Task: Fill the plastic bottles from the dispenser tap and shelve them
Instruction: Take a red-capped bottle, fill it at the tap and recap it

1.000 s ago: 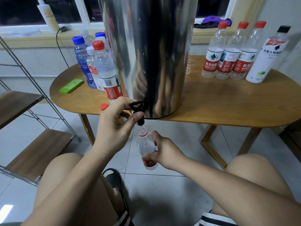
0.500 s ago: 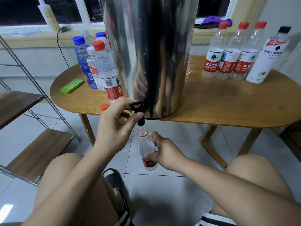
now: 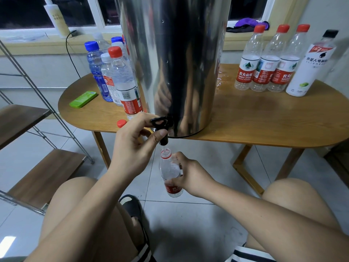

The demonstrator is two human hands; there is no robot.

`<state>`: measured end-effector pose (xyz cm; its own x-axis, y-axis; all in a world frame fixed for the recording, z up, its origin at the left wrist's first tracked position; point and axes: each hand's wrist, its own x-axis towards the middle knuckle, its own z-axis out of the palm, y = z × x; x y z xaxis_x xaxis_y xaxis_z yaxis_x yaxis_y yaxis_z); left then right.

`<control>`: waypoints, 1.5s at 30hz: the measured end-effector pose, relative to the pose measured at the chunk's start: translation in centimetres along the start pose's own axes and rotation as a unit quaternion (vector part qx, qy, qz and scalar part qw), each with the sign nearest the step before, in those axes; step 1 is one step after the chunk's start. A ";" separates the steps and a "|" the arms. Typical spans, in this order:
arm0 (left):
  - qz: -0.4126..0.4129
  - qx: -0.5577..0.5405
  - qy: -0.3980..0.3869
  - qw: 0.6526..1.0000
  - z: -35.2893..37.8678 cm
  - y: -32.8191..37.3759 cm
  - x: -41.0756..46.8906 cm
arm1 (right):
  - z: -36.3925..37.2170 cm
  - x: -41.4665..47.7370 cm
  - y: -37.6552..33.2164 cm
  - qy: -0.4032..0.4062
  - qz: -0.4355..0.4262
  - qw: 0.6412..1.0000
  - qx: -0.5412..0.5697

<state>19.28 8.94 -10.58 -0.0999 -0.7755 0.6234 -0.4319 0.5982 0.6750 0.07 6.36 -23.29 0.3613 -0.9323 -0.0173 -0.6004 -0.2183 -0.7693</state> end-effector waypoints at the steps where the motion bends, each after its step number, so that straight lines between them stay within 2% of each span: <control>1: 0.001 0.001 0.000 1.000 0.0 0.0 0.0 | 0.0 0.0 0.0 0.000 0.000 1.000 0.000; 45: 0.002 -0.008 -0.003 1.000 0.0 -0.1 0.0 | 0.0 0.0 -0.1 0.001 0.000 1.000 0.009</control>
<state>19.30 8.90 -10.62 -0.1081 -0.7741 0.6237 -0.4172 0.6048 0.6784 0.09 6.39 -23.18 0.3597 -0.9330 -0.0153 -0.5865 -0.2133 -0.7813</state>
